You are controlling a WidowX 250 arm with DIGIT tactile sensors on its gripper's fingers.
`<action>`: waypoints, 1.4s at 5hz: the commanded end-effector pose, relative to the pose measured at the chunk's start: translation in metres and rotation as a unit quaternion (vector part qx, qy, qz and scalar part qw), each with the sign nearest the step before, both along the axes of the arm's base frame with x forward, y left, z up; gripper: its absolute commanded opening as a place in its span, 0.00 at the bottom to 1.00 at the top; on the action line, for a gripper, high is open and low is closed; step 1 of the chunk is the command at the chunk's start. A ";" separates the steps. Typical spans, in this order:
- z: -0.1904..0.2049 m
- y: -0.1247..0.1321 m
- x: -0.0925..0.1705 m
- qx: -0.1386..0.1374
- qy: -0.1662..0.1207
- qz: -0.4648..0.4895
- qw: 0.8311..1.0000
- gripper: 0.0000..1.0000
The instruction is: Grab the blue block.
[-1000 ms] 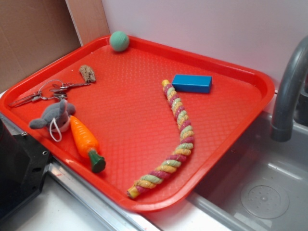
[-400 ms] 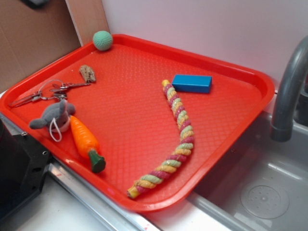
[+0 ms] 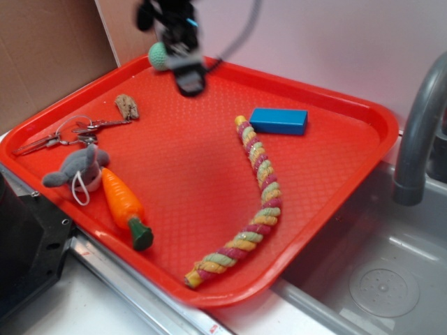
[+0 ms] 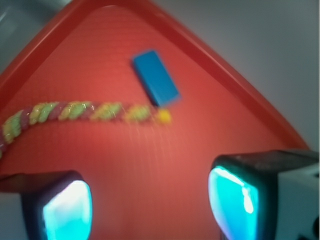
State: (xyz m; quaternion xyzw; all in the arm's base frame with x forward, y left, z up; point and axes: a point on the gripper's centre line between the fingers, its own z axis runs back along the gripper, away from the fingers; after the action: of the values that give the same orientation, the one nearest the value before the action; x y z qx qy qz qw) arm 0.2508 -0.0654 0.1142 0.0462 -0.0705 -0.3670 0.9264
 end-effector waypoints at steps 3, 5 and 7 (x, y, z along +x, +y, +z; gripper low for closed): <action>-0.058 -0.036 0.065 -0.037 0.008 -0.066 0.997 1.00; -0.075 -0.028 0.072 -0.054 0.005 -0.052 0.997 1.00; -0.070 -0.018 0.060 -0.024 0.007 -0.005 1.000 0.00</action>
State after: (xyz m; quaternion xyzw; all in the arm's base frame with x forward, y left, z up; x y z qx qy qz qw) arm 0.3065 -0.0702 0.0236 0.0185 -0.0385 -0.3748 0.9261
